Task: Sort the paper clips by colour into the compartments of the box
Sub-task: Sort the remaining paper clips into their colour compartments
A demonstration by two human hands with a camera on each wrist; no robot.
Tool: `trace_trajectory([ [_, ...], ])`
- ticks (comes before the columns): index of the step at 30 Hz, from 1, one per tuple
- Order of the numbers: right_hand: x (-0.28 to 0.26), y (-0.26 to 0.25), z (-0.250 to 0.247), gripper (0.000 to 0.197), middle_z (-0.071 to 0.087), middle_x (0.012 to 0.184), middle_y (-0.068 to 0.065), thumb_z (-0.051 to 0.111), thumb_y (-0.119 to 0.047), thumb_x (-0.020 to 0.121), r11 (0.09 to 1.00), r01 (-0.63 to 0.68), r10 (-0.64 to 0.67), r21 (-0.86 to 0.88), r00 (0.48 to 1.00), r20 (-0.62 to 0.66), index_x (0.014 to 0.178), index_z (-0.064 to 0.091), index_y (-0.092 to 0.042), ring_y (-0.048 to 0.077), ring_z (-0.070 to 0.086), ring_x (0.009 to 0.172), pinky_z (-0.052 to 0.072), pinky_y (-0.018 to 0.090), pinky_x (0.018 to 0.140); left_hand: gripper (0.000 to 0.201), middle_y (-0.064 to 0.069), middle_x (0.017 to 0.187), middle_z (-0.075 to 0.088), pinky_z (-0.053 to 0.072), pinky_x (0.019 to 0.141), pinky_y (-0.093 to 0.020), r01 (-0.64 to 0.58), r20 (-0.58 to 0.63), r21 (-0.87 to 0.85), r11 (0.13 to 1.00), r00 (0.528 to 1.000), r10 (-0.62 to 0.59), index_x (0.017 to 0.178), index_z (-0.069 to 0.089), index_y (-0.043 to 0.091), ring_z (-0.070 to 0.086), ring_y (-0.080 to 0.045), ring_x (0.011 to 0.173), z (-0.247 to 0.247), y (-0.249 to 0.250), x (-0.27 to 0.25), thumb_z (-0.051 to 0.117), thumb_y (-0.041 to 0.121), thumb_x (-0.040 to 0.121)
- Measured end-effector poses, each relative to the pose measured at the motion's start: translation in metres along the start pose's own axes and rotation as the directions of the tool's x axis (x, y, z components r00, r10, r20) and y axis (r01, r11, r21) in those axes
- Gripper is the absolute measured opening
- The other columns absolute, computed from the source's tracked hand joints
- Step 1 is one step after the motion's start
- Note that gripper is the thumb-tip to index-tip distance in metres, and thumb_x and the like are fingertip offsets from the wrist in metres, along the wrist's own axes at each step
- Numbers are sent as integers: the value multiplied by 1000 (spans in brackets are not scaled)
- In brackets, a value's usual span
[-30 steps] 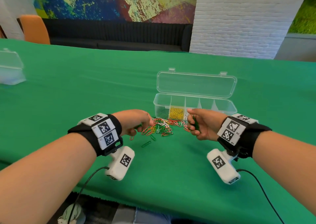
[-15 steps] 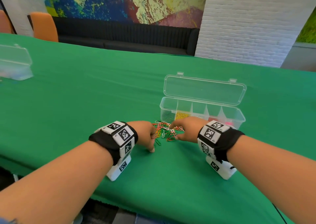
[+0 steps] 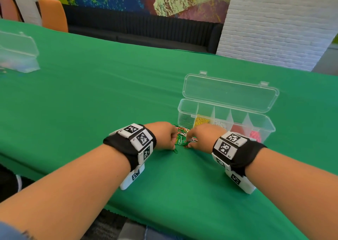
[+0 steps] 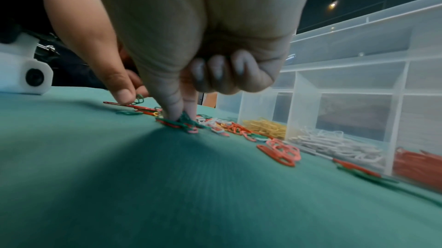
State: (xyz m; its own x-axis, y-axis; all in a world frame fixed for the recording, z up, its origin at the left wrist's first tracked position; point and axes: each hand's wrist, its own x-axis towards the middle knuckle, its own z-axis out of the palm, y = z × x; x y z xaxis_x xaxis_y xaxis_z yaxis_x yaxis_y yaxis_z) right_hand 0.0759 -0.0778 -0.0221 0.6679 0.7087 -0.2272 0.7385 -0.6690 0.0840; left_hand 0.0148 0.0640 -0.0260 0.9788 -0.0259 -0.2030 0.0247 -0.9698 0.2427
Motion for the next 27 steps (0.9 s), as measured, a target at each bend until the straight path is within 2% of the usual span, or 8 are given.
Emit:
trace_trajectory([
  [6,1,5,-2,23,61,119,2,49,-27,95,996,-14,10,89,999,50,113,62,-20,19,56,107,40,26,83,8,11,68,45,29,49,-20,-22,4,-31,999,1000,22,86,56,23,40,-2,58,2,0,4,64,24,86],
  [10,-1,4,-2,25,61,115,3,46,-27,97,993,-26,23,112,999,27,115,60,-19,19,55,97,36,23,77,14,12,69,42,30,51,-20,-33,34,-39,999,999,34,99,63,21,39,-2,58,3,0,4,66,24,85],
  [12,-2,8,-3,24,60,99,-2,45,-26,97,983,-48,53,174,998,-21,114,60,-18,14,49,86,36,23,75,17,12,69,42,31,52,-22,-39,43,-37,999,998,41,102,64,22,40,-4,59,3,0,4,66,25,85],
  [15,-4,16,-3,19,44,73,-14,45,-26,97,954,-76,103,290,991,-81,105,59,-18,12,47,77,35,21,71,16,13,68,43,31,52,-21,-47,45,-33,998,998,49,100,65,20,42,-7,62,3,-1,4,66,25,86],
  [18,-11,23,-6,15,44,69,-8,41,-23,98,903,-123,174,411,981,-88,90,51,-15,14,45,66,32,20,54,18,14,69,45,30,51,-19,-36,63,-34,999,997,38,101,64,18,40,-1,59,4,-1,4,66,27,85],
  [21,-12,33,-8,26,40,63,2,31,-13,98,719,-226,261,657,964,46,76,45,-12,14,35,51,29,23,47,21,14,70,46,31,52,-19,-24,84,-35,999,996,27,101,64,17,41,-1,60,5,-2,5,67,30,84],
  [24,-13,40,-6,30,39,60,6,29,-5,94,362,-234,258,902,955,144,67,41,-10,15,31,47,26,18,38,19,14,69,48,31,52,-16,-37,112,-26,999,993,40,100,65,15,43,1,60,4,-1,5,65,28,87],
  [27,-16,43,-2,25,40,59,6,30,-1,93,80,-205,226,975,957,182,71,39,-9,14,31,48,27,15,33,20,13,70,49,30,51,-15,-31,135,-10,999,990,32,102,65,13,43,0,60,4,1,4,61,28,90],
])
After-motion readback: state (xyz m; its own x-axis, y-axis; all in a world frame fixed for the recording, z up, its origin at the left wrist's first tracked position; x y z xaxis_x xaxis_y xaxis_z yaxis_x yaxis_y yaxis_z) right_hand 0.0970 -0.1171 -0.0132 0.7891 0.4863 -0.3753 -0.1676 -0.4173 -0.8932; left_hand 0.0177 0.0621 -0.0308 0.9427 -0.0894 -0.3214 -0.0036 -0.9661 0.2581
